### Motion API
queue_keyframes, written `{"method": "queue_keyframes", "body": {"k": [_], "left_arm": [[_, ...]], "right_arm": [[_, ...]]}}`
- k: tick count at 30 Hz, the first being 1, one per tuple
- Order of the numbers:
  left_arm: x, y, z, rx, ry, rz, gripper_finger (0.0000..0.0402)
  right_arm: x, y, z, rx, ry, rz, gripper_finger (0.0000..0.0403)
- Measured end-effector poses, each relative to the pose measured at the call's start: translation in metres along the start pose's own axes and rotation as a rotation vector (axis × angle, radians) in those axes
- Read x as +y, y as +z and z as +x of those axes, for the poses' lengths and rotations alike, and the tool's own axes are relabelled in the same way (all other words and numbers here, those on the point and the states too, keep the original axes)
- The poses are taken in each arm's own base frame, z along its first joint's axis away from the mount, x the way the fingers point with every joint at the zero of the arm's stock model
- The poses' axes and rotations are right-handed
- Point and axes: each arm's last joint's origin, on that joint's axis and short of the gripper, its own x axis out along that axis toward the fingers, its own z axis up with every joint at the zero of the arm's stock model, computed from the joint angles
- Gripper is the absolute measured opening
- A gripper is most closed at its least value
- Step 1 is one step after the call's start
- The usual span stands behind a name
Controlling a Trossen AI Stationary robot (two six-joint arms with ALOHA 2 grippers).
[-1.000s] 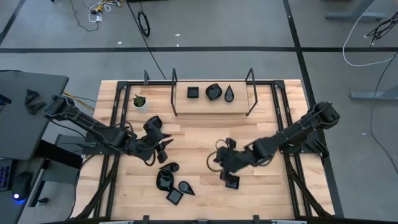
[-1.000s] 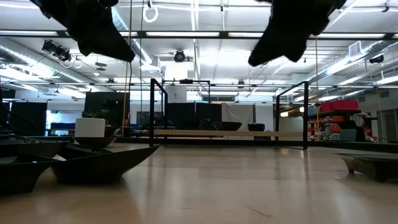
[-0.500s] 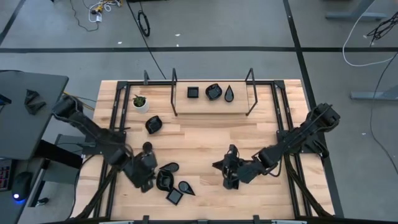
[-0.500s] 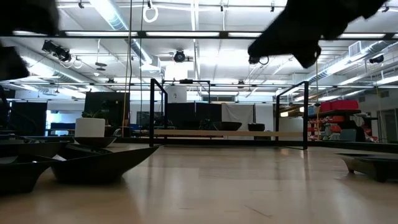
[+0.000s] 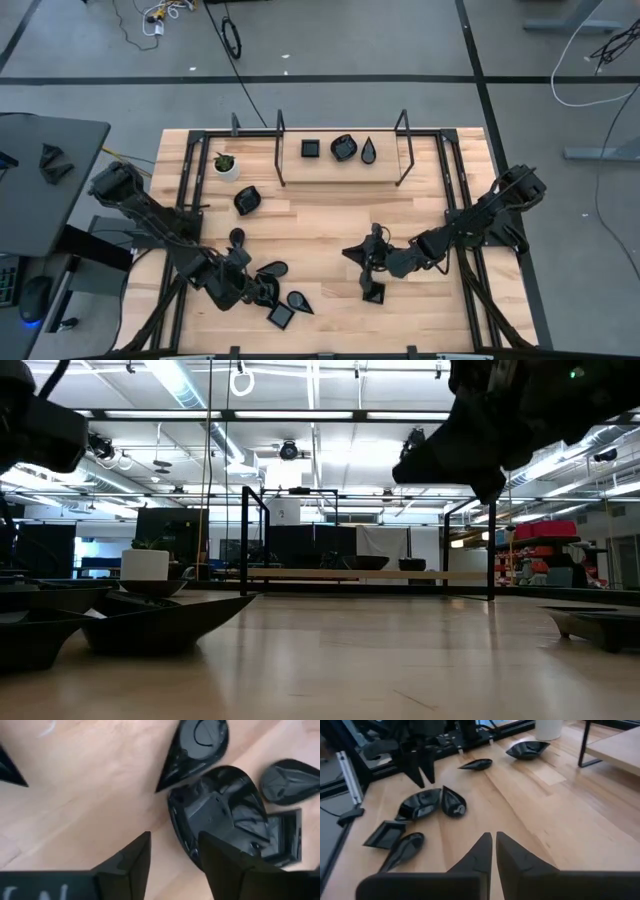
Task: Pick & Place Mini shaped plates
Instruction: Stack the black leaf shaped bowl on top of the other black leaf shaped bowl on the shelf
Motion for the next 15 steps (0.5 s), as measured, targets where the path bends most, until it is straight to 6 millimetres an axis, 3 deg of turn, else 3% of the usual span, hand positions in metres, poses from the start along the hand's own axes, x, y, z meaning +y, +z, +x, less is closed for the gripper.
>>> {"method": "queue_keyframes", "body": {"k": [6,15], "left_arm": [[-0.006,0.002,0.009,-0.004,-0.032,-0.036,0.0174],[-0.003,0.001,0.020,-0.004,0.017,-0.021,0.0106]], "right_arm": [[-0.008,-0.003,0.002,0.012,-0.026,-0.007,0.0029],[-0.009,-0.002,0.003,0.009,-0.025,-0.017,0.0029]]}}
